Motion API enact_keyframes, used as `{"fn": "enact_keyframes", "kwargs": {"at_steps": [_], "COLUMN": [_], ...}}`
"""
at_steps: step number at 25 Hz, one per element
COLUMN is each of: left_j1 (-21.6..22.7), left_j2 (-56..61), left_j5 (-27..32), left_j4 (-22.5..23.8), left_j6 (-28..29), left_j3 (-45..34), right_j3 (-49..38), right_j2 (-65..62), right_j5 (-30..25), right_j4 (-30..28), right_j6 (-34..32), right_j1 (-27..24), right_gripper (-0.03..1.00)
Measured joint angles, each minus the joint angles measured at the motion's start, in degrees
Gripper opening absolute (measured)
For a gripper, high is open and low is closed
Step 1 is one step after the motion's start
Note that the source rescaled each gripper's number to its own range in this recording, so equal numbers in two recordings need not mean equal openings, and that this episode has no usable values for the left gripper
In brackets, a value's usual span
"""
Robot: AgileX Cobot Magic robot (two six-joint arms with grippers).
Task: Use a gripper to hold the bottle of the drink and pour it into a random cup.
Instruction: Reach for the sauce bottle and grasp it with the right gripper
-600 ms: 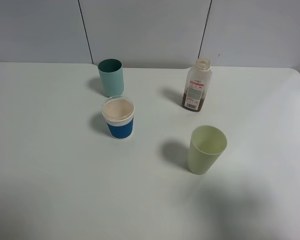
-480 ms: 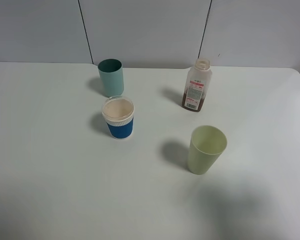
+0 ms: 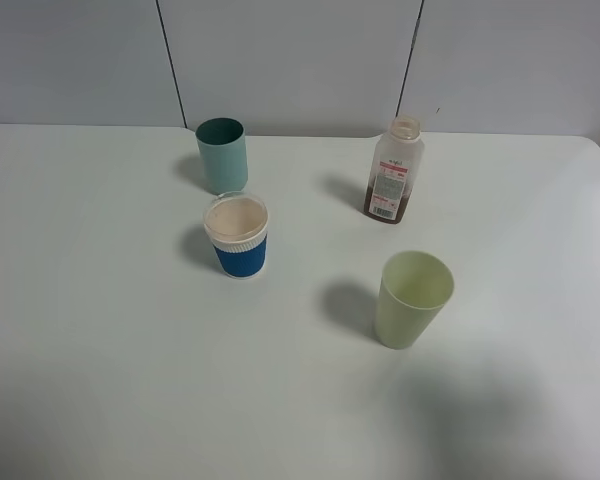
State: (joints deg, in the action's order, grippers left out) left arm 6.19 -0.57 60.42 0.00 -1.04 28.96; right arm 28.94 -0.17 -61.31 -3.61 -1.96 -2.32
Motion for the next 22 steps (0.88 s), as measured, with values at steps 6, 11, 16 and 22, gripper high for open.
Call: {"fn": "enact_keyframes", "kwargs": {"at_steps": [6,11,16,22], "left_j1": [0.0,0.0,0.0,0.0], "left_j2": [0.0,0.0,0.0,0.0], "left_j5": [0.0,-0.1,-0.1,-0.1], "left_j4": [0.0,0.0,0.0,0.0], "left_j6": [0.0,0.0,0.0,0.0], "left_j3": [0.0,0.0,0.0,0.0], "right_j3": [0.0,0.0,0.0,0.0], "right_j2": [0.0,0.0,0.0,0.0], "right_j5": [0.0,0.0,0.0,0.0], "right_j4": [0.0,0.0,0.0,0.0], "right_j6": [0.0,0.0,0.0,0.0], "right_j1": [0.0,0.0,0.0,0.0], "right_gripper": [0.90,0.90,0.90,0.90]}}
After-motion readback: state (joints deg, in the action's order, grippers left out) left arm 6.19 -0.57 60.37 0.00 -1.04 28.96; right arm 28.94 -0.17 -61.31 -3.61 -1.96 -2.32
